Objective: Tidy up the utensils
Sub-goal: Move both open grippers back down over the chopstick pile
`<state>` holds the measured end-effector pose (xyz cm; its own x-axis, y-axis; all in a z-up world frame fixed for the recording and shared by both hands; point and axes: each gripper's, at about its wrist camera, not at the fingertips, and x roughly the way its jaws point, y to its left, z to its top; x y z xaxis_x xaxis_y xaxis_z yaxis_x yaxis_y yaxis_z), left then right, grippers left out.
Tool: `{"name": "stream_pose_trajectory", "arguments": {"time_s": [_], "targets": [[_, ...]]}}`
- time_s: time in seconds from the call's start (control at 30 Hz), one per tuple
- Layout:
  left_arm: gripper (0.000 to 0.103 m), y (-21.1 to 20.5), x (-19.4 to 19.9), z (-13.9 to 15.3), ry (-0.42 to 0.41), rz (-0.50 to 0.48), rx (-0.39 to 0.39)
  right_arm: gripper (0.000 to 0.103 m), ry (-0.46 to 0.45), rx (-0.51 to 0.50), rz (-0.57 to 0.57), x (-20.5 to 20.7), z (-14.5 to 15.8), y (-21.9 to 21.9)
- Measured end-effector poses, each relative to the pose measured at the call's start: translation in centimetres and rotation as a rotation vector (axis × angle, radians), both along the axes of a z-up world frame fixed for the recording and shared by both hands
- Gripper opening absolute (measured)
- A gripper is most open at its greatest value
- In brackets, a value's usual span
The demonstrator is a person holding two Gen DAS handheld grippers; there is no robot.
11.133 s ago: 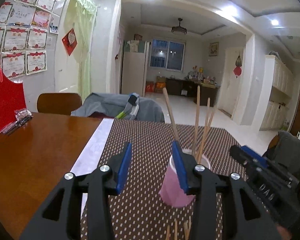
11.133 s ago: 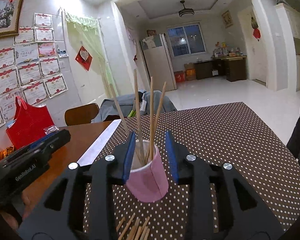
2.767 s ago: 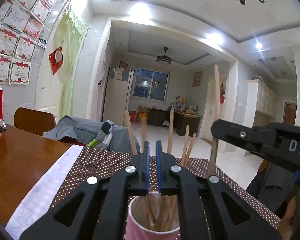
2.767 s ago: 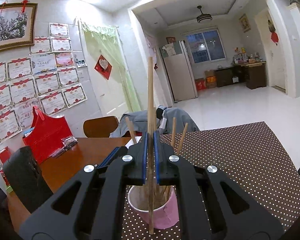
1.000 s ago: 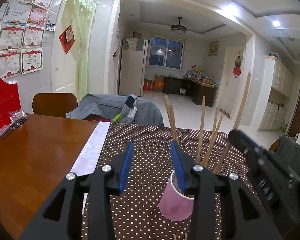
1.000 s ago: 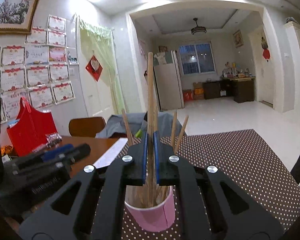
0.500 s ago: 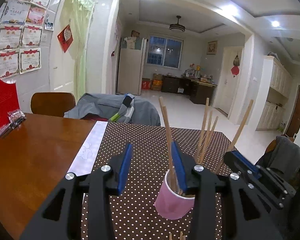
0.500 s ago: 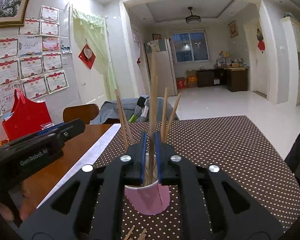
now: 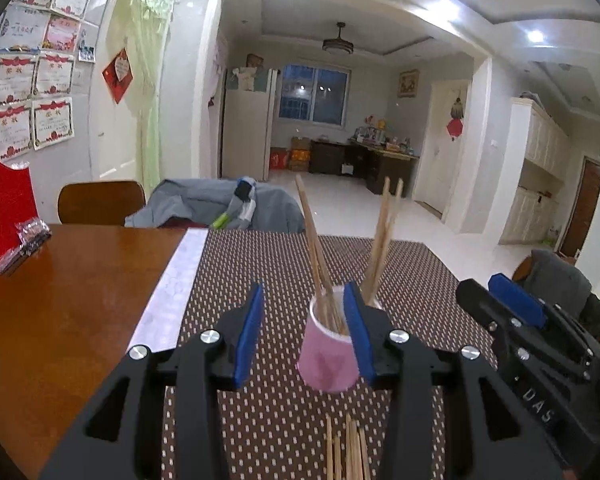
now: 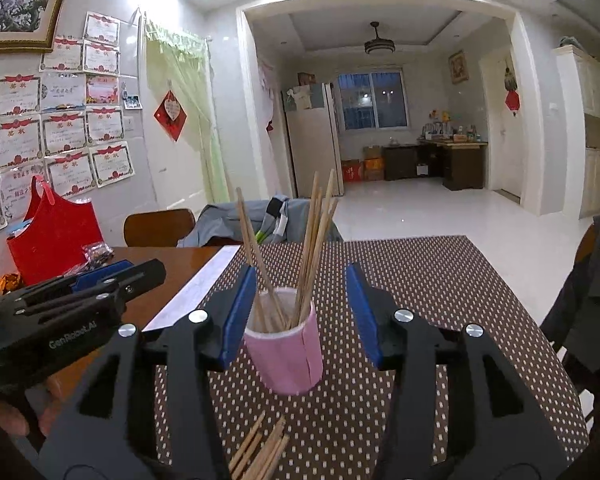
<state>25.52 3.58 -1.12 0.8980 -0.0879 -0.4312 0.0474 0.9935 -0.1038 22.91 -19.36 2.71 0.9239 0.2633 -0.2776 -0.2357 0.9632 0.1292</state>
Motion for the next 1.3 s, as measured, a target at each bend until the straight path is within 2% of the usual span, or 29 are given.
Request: {"name": "stream_pose_trajectory", "arguments": {"time_s": [0.4,0.5,0.67,0.83,0.97,1.3], "targets": [[0.041,-1.1,-4.5,-3.3,0.144,-0.066,0.030,0.049,0.147,-0.042,0.022,-4.6,-3.5,-0.9],[0.041,-1.7,-5.2,-4.9,0.213,-0.093,0.077,0.049,0.197,-0.048,0.033,-5.3,-4.7,-1.0],[0.041,-2.5,-5.6,-8.4,0.388,-0.139,0.156,0.050,0.286,-0.044,0.059,-6.1,-6.9,-1.1],[0.041,-2.2,-5.7,-11.0,0.508,-0.153,0.132,0.050,0.387,-0.047,0.071,-6.3,-8.9,-1.0],[0.041,-2.2,-5.4,-12.6,0.571,-0.155,0.113,0.050,0.459,-0.043,0.088,-6.1,-10.2,-1.0],[0.041,-2.0,-3.7,-14.4,0.632,-0.133,0.097,0.050,0.510,-0.015,0.100,-6.1,-11.2,-1.6]]}}
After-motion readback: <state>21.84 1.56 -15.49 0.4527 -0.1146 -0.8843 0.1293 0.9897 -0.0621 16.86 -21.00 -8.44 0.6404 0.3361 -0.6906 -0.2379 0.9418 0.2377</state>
